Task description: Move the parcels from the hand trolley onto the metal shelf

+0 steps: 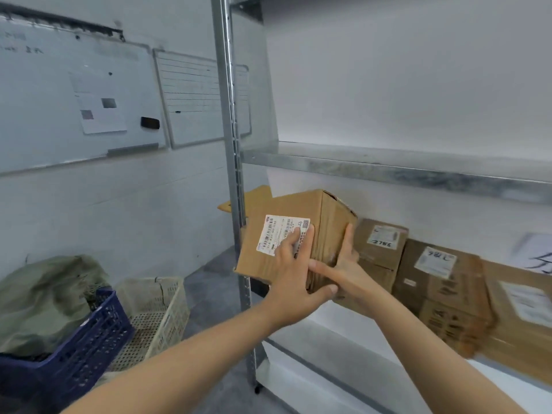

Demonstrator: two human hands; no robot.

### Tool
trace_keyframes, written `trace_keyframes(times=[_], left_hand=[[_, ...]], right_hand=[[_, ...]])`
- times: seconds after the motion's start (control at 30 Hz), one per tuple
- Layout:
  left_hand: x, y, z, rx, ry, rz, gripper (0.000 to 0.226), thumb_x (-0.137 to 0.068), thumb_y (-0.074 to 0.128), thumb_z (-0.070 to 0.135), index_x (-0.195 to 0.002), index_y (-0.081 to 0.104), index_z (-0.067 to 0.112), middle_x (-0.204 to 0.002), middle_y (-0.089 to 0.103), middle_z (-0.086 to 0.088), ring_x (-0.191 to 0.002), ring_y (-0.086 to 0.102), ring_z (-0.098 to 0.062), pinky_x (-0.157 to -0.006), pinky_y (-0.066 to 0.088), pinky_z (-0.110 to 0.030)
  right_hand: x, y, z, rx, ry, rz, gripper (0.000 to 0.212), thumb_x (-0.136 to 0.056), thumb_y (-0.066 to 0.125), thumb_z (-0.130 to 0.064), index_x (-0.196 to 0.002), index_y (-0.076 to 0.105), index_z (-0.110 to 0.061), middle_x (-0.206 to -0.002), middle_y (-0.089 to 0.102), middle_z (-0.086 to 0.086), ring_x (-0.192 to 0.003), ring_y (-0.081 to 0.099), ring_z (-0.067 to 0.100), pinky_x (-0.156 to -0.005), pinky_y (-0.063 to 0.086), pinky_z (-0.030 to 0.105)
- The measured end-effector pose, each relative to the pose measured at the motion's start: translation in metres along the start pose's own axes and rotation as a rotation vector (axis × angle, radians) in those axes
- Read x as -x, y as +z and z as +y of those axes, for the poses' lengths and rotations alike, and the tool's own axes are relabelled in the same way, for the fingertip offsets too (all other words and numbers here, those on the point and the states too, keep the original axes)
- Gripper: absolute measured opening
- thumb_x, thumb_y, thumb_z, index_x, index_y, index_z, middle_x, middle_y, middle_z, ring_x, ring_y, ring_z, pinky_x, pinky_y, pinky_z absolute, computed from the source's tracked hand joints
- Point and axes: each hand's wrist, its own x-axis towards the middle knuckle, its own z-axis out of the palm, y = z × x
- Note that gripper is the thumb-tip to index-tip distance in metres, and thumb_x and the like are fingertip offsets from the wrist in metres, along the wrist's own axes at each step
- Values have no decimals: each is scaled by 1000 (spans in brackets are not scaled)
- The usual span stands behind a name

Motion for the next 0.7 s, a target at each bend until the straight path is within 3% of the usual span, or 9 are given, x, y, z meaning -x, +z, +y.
trace_keyframes(times=[0.13,0.23,0.33,0.4,0.47,0.53,0.63,0.7], left_hand=[[-7,37,43,-31,102,-32,91,-72,51,54,-129,-20,48,-152,-17,10,-140,-15,-6,-113,-4,-27],[-9,68,74,-18,146,-102,88,-72,47,61,-125,-22,52,-150,-20,17,-138,-17,-1,-111,-4,-27],[-10,99,104,148,156,-149,74,-72,30,71,-130,-10,52,-149,-6,20,-139,-8,-1,-115,3,-27],[-13,119,124,284,123,-130,65,-82,29,65,-139,6,44,-142,10,17,-136,8,-2,-116,13,-23],[-19,140,136,318,72,-140,59,-95,35,50,-146,10,33,-143,12,12,-134,16,-4,-113,21,-21],[-29,162,139,259,18,-164,71,-94,45,45,-150,5,27,-151,6,9,-138,16,-9,-113,21,-24],[-45,189,147,186,-107,-140,93,-84,56,56,-151,-1,24,-158,-3,5,-146,6,-18,-120,16,-44],[-54,201,157,268,-189,-151,106,-76,63,60,-151,-3,25,-158,-3,1,-146,7,-22,-118,17,-48]], right_hand=[[30,-56,12,64,11,118,138,-50,70,-61,-135,-37,-38,-155,-8,10,-141,16,36,-112,25,49],[54,-98,30,21,31,168,145,-47,76,-68,-137,-33,-38,-156,-4,8,-141,15,34,-113,22,48],[83,-139,54,-18,50,218,133,-49,68,-60,-139,-28,-40,-155,-1,6,-140,19,34,-111,26,46],[103,-170,71,2,60,245,134,-46,69,-64,-139,-25,-44,-155,3,4,-138,23,32,-112,29,47],[123,-200,87,-27,49,231,138,-39,73,-69,-137,-22,-51,-153,10,2,-136,29,30,-110,33,52],[146,-230,102,-80,40,211,138,-38,74,-70,-138,-19,-52,-150,20,0,-132,36,30,-106,38,52],[184,-281,124,-139,39,210,127,-43,72,-67,-141,-8,-51,-142,39,-1,-122,49,27,-102,44,49],[208,-315,137,-242,8,216,126,-40,79,-66,-141,6,-52,-137,50,-2,-117,57,26,-99,46,47]])
